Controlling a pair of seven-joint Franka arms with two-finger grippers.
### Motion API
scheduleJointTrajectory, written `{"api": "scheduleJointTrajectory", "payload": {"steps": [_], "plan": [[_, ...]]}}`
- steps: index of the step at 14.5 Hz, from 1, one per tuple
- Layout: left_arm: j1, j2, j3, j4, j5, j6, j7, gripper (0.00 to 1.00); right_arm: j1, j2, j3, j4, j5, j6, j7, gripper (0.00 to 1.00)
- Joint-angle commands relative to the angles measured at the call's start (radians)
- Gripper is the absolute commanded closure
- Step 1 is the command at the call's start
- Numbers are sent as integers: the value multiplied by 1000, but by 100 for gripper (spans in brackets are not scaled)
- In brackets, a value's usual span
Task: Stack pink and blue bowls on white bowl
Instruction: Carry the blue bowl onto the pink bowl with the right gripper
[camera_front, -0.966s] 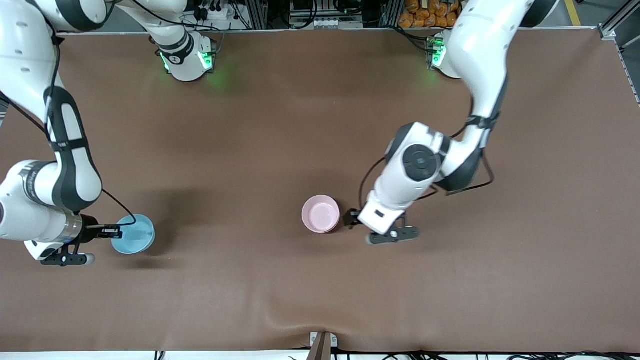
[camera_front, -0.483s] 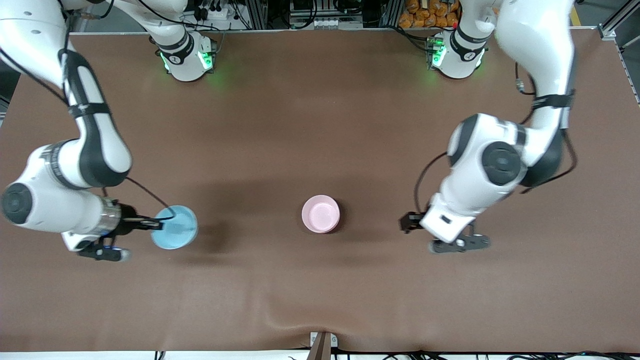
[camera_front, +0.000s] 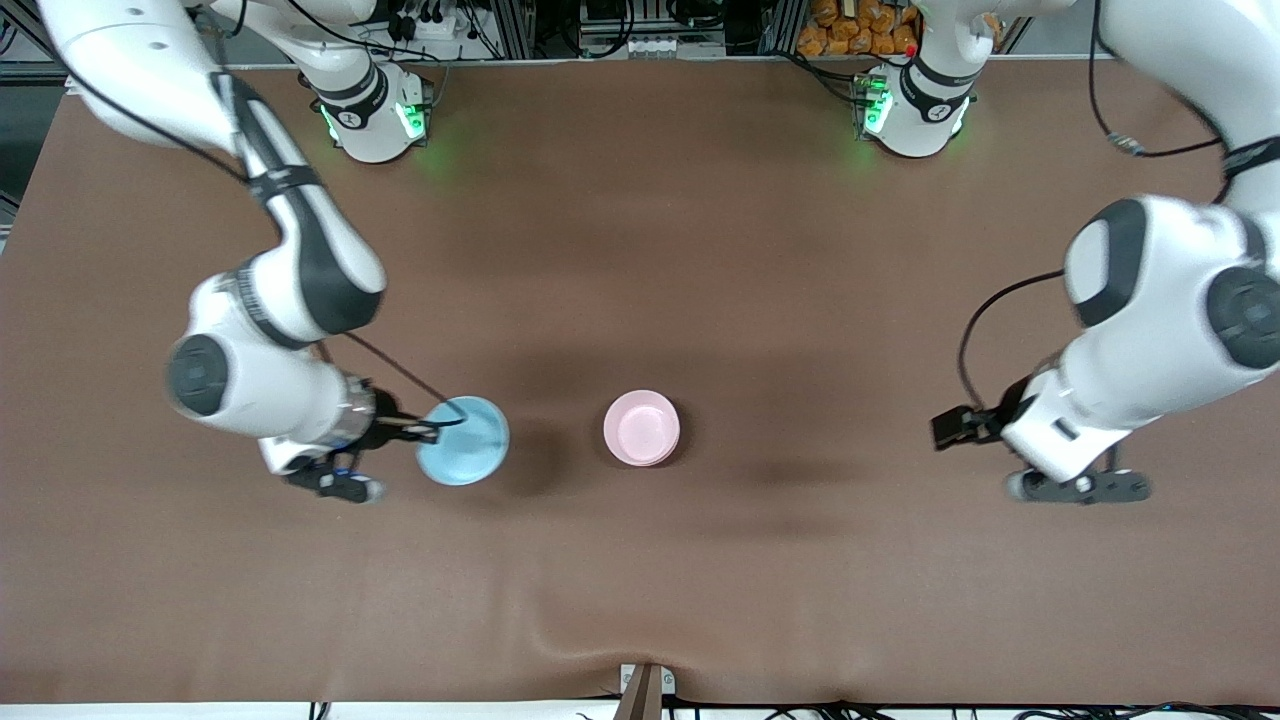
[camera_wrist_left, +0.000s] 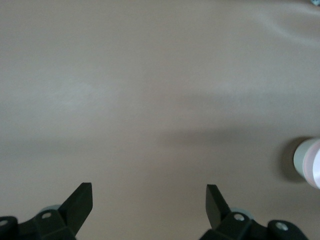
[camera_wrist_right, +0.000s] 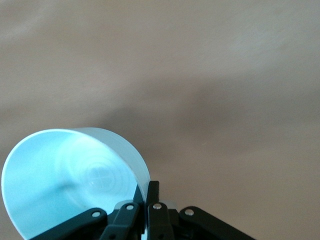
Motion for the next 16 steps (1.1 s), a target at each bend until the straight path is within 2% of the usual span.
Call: {"api": "scheduleJointTrajectory", "payload": {"steps": [1,5,9,11,16], "plan": [[13,-117,-10,-22,19,-119,9,0,70,26,-1,-5,8,59,145,100],[26,-275,-4,-35,19,-318,13,0,176,75,-2,-10,8,171,293,100],[33,-428,-4,-130,19,-374,16,0,230,101,-2,-62,11,306,335,100],[52,-456,-4,-137,18,-386,45,0,256,119,-2,-65,22,335,365,100],[52,-430,22,-115,19,-374,62,0,277,136,-8,-65,20,360,376,100]]}}
